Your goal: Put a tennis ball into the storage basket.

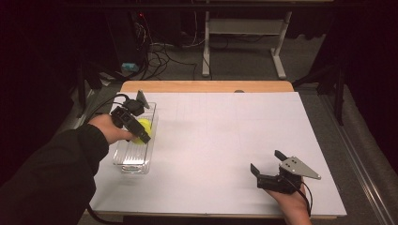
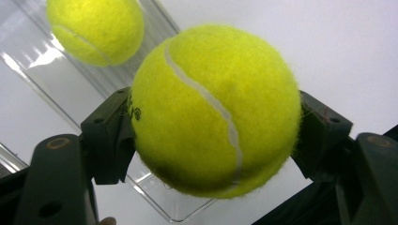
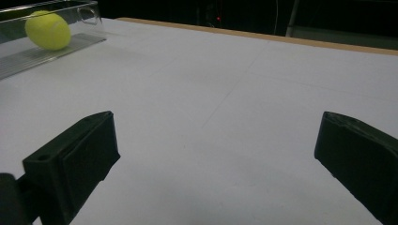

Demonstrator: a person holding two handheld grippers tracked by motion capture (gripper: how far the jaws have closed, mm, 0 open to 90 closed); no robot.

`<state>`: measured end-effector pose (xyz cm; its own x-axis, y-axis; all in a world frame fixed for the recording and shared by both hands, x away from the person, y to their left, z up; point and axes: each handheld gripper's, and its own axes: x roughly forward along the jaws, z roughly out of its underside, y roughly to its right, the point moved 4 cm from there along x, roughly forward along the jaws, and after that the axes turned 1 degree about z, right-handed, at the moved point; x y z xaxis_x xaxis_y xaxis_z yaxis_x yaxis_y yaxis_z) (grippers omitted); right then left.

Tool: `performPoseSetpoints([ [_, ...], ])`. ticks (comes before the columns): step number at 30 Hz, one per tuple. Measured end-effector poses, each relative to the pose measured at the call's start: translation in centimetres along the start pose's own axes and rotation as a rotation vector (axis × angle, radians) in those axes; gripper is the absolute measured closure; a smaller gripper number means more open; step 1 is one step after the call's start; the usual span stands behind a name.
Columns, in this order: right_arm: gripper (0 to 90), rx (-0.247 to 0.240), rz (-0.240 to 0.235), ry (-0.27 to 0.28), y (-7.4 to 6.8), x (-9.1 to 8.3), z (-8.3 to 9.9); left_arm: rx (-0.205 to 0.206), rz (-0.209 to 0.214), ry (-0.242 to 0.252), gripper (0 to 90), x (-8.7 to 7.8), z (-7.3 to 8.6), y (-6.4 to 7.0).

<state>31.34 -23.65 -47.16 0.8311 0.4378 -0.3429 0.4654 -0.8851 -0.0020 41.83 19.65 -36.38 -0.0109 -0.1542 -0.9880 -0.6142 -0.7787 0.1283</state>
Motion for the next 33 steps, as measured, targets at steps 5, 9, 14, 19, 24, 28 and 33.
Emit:
performPoseSetpoints([
  [5,0.0,0.001,0.0,0.0,0.0,0.0,0.0,-0.022,-0.009,-0.008,26.9,0.2,0.4,-1.0],
  [9,0.0,-0.001,0.0,0.0,0.0,0.0,0.0,-0.041,-0.014,-0.01,26.8,0.2,0.7,-1.7],
  [14,0.0,0.0,0.0,0.0,0.0,0.0,0.0,-0.066,-0.019,-0.011,26.8,0.3,1.1,-2.6],
  [19,0.0,-0.002,-0.001,-0.002,-0.1,0.0,0.0,-0.082,-0.022,-0.018,26.8,0.5,1.4,-3.2],
  [24,0.0,0.0,0.001,-0.003,-0.1,0.0,0.0,-0.085,-0.026,-0.027,26.8,0.8,1.6,-3.4],
  [28,0.0,-0.001,-0.002,-0.004,-0.1,0.1,0.1,-0.086,-0.027,-0.029,26.8,0.9,1.7,-3.4],
  [33,0.0,-0.003,0.0,-0.004,-0.1,0.0,0.1,-0.087,-0.029,-0.031,26.8,1.2,1.6,-3.5],
])
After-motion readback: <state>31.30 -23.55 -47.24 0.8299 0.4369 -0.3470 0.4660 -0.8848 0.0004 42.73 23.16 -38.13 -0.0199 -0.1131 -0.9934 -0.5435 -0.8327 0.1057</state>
